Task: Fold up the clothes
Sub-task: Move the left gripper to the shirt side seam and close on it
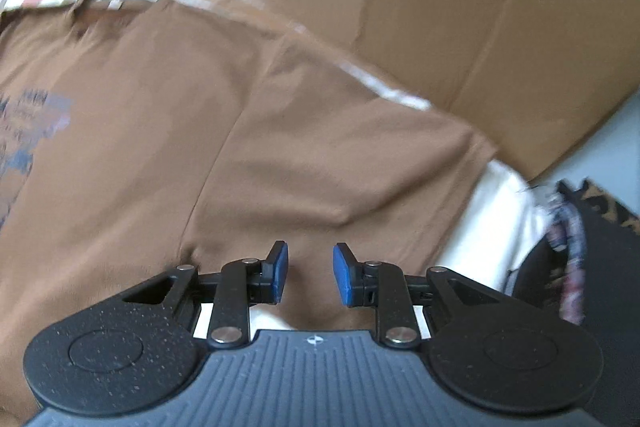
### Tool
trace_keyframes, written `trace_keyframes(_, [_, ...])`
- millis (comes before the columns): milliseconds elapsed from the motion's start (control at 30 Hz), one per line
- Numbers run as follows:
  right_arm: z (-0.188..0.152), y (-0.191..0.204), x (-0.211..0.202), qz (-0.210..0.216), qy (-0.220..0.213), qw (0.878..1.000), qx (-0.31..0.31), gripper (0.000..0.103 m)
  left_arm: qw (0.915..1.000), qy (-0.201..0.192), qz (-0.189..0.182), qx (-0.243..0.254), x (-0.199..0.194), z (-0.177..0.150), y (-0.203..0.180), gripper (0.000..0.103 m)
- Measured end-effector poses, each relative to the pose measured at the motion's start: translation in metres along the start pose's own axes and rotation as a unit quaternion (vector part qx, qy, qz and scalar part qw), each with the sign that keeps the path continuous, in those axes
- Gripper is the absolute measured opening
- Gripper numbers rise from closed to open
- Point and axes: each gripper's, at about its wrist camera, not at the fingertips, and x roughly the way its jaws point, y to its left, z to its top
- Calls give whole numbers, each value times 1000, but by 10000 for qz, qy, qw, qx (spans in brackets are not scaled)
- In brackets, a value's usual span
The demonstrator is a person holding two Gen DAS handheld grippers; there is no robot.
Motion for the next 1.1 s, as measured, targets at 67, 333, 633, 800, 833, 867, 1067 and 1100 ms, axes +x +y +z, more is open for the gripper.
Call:
trace_keyframes(67, [-6,1,4,-35,66,10000,-31,31,9996,-89,252,15,-3,0,8,47])
trace_keyframes(333, [-15,-1,1,-286,235,9992,-138,31,9960,-152,876,94,7,-3,34,54])
trace_keyframes(633, [-19,0,-2,-428,312,9984,-208,31,9934,138,1007,525,45,-10,38,55])
trace_keyframes(800, [-18,0,1,-444,309,9983,-223,31,9913,219,1089,702,61,-12,43,63])
trace_keyframes(833, [-18,0,2,-447,308,9983,-224,31,9914,223,1091,689,63,-11,44,63])
trace_keyframes(867, [-18,0,2,-447,306,9983,-223,31,9913,228,1096,697,64,-11,45,63])
trace_keyframes(1067, [-19,0,0,-435,285,9984,-212,31,9919,113,1103,615,61,-6,51,17])
trace_keyframes(1100, [-19,0,-1,-432,281,9984,-210,31,9922,50,1109,575,57,-4,53,12])
